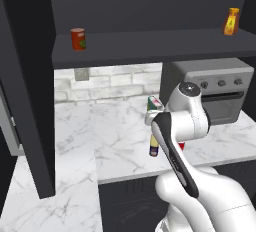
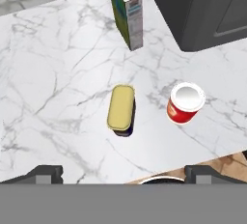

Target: Pick the cans from the counter and place them in their designated side in the cabinet.

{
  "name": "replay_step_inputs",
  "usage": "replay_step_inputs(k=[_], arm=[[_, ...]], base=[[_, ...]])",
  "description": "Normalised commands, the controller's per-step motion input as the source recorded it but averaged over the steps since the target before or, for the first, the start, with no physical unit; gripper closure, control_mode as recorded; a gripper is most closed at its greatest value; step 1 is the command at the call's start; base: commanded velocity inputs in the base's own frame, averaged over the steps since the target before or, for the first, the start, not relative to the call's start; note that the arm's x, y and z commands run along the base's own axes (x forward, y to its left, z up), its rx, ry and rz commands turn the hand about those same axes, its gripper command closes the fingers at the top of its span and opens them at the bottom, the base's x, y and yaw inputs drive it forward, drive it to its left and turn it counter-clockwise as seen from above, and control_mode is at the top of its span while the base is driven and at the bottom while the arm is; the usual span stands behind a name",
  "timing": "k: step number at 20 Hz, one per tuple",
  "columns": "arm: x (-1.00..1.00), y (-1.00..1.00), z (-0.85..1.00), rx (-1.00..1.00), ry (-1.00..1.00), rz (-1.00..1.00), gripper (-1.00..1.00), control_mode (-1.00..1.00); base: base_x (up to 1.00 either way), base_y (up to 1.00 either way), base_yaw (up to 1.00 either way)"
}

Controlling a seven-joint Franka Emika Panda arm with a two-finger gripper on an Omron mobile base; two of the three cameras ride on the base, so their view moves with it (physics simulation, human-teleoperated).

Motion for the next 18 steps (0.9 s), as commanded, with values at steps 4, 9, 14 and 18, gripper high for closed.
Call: replay_step_inputs(k=[4, 9, 14, 18], arm=[[0.07, 0.02, -0.04, 0.00, 0.00, 0.00, -1.00, -1.00], [0.06, 0.02, -0.04, 0.00, 0.00, 0.00, -1.00, -1.00], [0.06, 0.02, -0.06, 0.00, 0.00, 0.00, -1.00, -1.00], [0.07, 0.01, -0.08, 0.00, 0.00, 0.00, -1.00, -1.00]], base=[[0.00, 0.00, 0.00], [0.00, 0.00, 0.00], [0.00, 0.00, 0.00], [0.00, 0.00, 0.00]])
